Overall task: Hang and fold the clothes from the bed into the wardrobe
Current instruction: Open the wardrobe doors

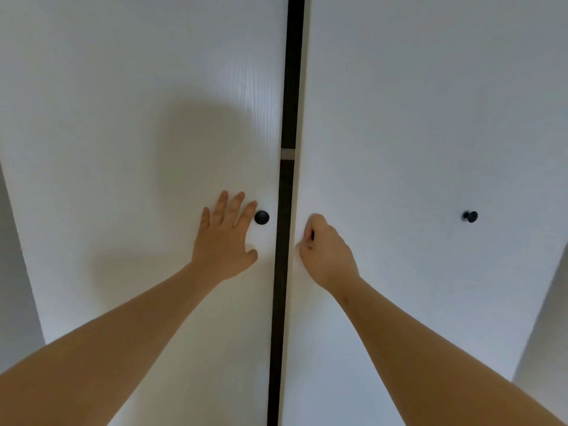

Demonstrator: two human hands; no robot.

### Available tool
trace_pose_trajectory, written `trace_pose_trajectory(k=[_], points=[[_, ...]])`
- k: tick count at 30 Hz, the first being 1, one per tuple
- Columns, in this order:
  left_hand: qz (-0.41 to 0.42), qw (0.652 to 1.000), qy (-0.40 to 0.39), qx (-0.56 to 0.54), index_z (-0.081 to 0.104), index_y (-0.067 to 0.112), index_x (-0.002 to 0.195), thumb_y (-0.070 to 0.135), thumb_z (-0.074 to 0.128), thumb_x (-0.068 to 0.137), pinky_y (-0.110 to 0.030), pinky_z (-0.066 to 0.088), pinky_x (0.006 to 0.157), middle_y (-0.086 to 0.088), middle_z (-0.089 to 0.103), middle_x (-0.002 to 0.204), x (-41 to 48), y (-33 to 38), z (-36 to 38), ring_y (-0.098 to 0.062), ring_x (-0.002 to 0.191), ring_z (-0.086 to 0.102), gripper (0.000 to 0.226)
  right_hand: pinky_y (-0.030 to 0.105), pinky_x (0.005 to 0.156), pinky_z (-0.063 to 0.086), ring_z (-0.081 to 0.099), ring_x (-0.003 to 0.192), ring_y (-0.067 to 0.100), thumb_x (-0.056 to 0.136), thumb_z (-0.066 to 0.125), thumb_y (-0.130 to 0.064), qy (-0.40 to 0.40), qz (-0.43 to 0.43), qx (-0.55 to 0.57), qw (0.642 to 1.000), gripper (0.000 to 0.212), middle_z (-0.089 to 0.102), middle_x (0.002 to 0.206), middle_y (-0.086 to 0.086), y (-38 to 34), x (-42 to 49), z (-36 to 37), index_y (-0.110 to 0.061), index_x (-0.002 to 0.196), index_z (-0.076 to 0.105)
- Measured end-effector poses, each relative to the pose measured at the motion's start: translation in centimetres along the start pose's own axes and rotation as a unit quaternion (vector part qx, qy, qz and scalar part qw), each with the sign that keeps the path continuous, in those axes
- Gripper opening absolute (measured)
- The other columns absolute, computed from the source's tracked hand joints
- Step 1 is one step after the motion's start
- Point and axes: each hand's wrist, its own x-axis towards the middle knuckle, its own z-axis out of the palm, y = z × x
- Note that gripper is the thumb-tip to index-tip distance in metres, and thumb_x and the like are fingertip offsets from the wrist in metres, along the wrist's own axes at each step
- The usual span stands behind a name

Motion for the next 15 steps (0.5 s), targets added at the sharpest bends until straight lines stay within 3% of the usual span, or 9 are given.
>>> trace_pose_trajectory(k=[4,8,13,15], points=[[0.029,0.995,0.038,-0.084,0.024,0.018,0.147,0.031,0.062,0.084,-0.042,0.014,0.116,-0.007,0.012,0.157,-3.0,3.7,0.5,-0.028,0.145,0.006,0.074,0.026,0.066,0.05,0.049,0.064,0.013,0.094,0.045,-0.012,0.025,0.011,0.014,1.0,0.024,0.043,0.072,-0.003,0.4,-3.2,-2.3,-0.025,0.076,0.035],[0.039,0.974,0.028,-0.222,0.03,0.017,0.144,0.018,0.063,0.083,-0.035,0.024,0.114,-0.003,0.019,0.155,-5.0,8.3,0.2,-0.023,0.142,0.019,0.069,0.012,0.058,0.041,0.046,0.06,0.011,0.09,0.051,-0.009,0.034,0.023,0.052,0.998,0.033,0.043,0.069,-0.005,1.3,-6.2,-5.2,-0.027,0.07,0.032],[-0.02,0.893,0.053,-0.447,0.028,0.016,0.144,0.004,0.062,0.083,-0.026,0.032,0.101,-0.005,0.032,0.149,-7.2,15.2,-1.8,-0.022,0.133,0.036,0.071,0.02,0.059,0.043,0.043,0.059,0.012,0.085,0.053,-0.003,0.013,0.035,0.123,0.992,0.033,0.042,0.066,-0.003,3.1,-10.6,-10.3,-0.024,0.07,0.033],[-0.028,0.871,0.05,-0.488,0.028,0.015,0.144,0.002,0.06,0.084,-0.023,0.031,0.097,-0.005,0.034,0.147,-8.1,18.1,-2.4,-0.021,0.132,0.038,0.069,0.023,0.06,0.045,0.045,0.062,0.015,0.085,0.051,0.001,0.005,0.048,0.139,0.989,0.032,0.042,0.068,0.0,4.5,-12.0,-12.8,-0.022,0.071,0.034]])
